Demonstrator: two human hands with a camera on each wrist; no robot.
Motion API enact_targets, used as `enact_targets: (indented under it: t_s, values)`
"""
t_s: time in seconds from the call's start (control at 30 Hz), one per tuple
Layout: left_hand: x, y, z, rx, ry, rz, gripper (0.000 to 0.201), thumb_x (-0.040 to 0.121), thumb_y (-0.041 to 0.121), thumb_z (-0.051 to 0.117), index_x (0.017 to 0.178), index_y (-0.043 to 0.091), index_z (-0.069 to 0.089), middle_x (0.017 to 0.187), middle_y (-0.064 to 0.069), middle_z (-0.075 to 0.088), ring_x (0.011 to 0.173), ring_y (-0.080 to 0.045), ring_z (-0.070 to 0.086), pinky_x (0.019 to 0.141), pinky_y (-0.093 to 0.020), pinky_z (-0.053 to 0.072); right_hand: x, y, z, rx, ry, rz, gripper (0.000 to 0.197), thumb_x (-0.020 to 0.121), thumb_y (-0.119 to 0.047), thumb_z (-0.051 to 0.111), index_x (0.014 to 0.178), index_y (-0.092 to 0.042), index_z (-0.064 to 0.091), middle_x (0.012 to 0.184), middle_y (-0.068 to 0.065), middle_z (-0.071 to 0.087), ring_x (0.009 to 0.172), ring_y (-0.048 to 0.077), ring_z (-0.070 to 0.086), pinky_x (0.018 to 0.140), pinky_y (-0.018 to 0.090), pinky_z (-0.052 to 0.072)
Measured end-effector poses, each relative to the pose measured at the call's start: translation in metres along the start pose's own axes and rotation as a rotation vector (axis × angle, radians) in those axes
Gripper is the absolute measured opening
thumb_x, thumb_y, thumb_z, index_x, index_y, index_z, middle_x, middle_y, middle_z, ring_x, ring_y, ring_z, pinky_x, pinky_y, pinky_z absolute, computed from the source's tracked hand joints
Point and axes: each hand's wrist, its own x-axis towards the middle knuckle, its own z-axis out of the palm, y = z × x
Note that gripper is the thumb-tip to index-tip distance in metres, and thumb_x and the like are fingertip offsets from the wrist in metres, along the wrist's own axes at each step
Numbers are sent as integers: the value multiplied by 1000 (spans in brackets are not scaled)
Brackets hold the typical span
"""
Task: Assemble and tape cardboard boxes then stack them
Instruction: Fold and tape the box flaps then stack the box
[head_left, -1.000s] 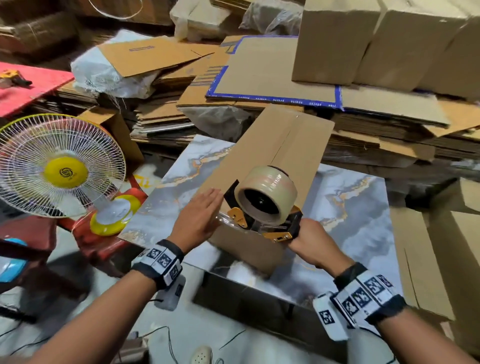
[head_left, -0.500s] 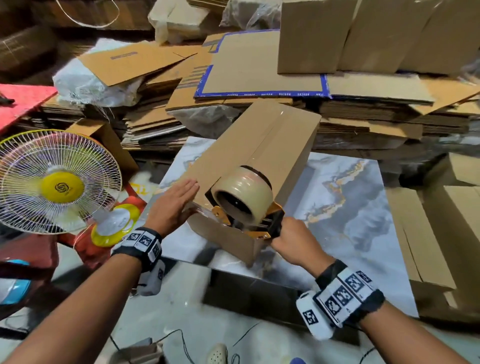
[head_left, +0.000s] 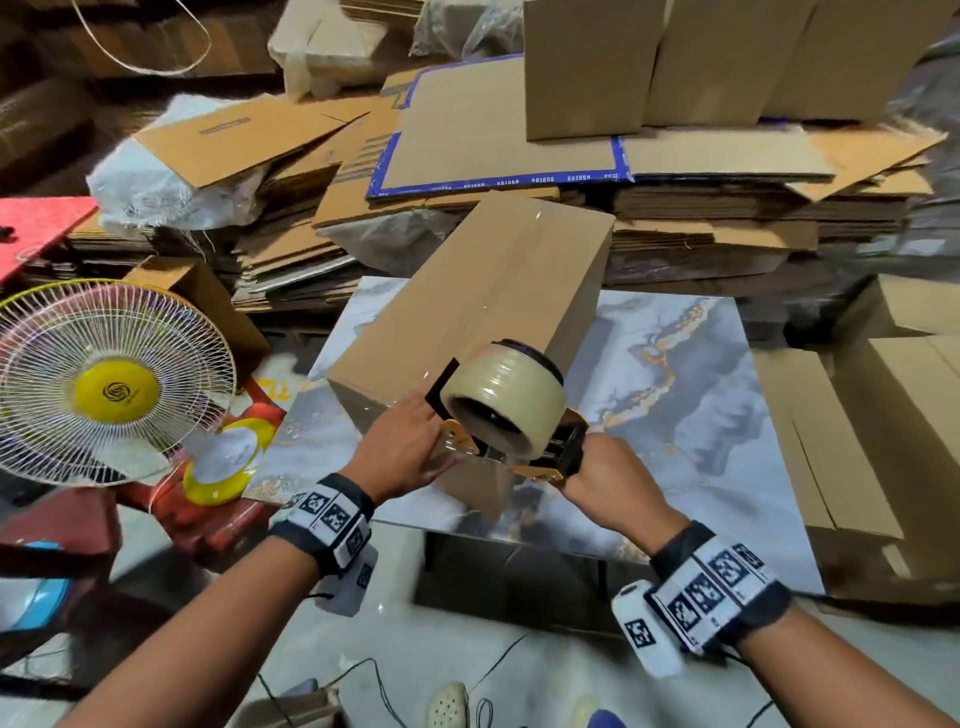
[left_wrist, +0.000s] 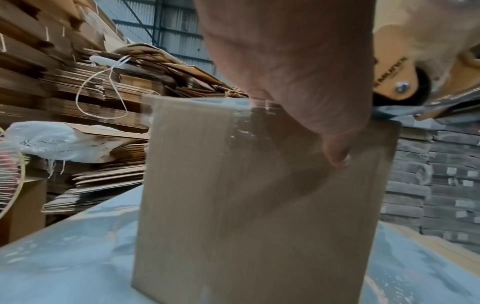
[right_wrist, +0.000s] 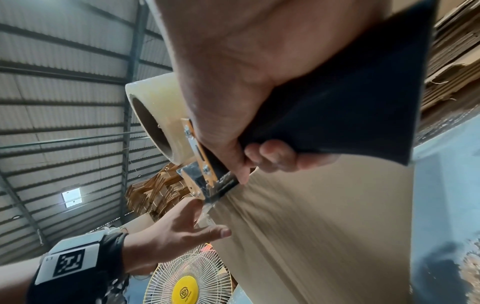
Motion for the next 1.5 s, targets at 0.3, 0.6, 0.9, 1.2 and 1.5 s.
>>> enact_targets:
  t_s: [0.3, 0.6, 0.9, 1.2, 1.5]
  values:
    - [1, 6, 4, -21, 29, -45, 64, 96, 64, 44, 130, 11, 58, 138, -17, 58, 125, -34, 53, 100, -45, 50, -15, 6, -8, 11, -17, -23, 11, 82, -26, 64, 79, -20, 56, 70, 2, 59, 63, 25, 57, 50, 31, 41]
    - [2, 8, 5, 26, -130, -117, 87, 95, 66, 33, 152, 1, 38, 159, -19, 37, 146, -34, 37, 118, -48, 36, -59, 65, -23, -41, -100, 128, 34, 84, -36, 72, 65, -25, 46, 66, -4, 55, 60, 19, 53, 48, 30, 34]
    - [1, 17, 6, 17, -122, -179, 87, 93, 66, 39, 151, 1, 40, 157, -18, 40, 146, -34, 38, 117, -47, 36, -37, 39, -12, -76, -161, 201, 15, 84, -18, 64, 86, -12, 51, 87, 11, 61, 79, 31, 59, 61, 31, 41]
    - [14, 42, 14, 14, -71, -258, 84, 93, 61, 44, 150, -1, 41, 156, -20, 41, 146, -36, 37, 116, -49, 37, -16, 106, 23, 409, -207, 405, 9, 84, -11, 68, 80, -11, 59, 68, 7, 59, 60, 26, 56, 56, 29, 41]
    - [59, 101, 26, 47, -66, -457, 78, 97, 45, 57, 152, -5, 33, 158, -26, 33, 148, -40, 31, 121, -49, 28, 46, 143, 52, 1320, -156, 823, 42, 100, -14, 53, 58, -14, 43, 41, 1, 42, 32, 15, 39, 37, 21, 38]
